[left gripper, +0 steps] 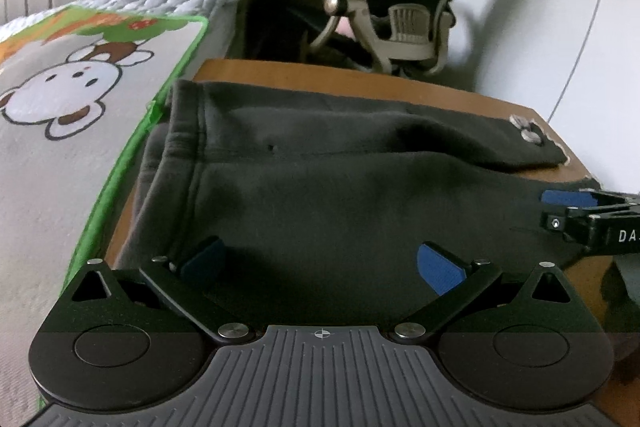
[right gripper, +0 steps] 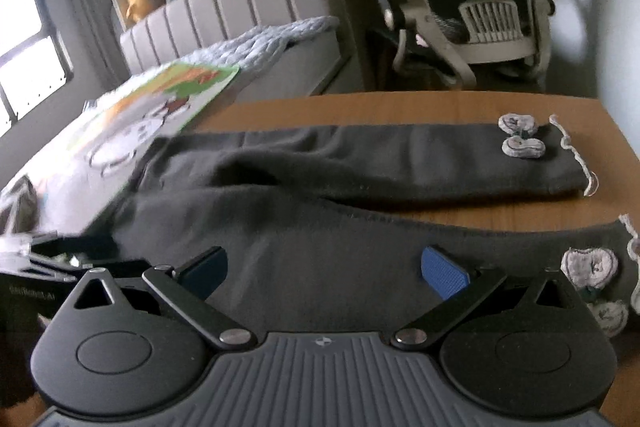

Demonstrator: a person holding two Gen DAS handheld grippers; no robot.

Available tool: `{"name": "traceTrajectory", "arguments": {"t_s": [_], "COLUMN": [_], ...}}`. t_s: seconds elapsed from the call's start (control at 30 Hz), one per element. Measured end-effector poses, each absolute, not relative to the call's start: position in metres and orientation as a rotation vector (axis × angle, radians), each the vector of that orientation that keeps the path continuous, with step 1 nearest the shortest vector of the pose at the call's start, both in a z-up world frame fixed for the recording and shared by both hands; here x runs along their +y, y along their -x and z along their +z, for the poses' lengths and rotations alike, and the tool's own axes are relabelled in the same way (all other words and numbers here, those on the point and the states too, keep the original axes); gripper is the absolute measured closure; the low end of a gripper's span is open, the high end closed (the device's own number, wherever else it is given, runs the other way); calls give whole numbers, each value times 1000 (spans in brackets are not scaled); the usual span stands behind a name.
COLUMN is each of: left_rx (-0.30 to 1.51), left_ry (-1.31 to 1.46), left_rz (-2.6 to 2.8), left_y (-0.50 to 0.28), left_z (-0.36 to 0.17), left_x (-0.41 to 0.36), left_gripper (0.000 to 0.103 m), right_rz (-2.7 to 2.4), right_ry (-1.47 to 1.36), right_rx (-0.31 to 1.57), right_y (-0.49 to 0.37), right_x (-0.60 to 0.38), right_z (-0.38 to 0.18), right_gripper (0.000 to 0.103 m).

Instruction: Fold clothes

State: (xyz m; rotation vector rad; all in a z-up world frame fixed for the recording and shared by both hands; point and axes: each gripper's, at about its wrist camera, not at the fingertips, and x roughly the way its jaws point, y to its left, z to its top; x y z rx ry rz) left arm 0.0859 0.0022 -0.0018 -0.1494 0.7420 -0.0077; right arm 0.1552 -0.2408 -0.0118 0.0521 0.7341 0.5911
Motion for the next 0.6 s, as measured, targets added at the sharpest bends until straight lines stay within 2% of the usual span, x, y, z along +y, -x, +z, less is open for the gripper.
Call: {"name": "traceTrajectory", "arguments": {"t_s": [0.47,0.6], "left_rx": [807,755], "left_ry": [64,228], "left_rz": [-102,-114], "left_y": [-3,-12], "left_z": [5,36], "left_x": [-19,9], "left_gripper": [0,0], "right_rz": [685,681], "right_ry": [-40,-34], "right_rx": [746,742], "right_y": [-66,-60], "right_x": [-278,-279], "right_z": [-10,-9], "right_gripper": [0,0]}}
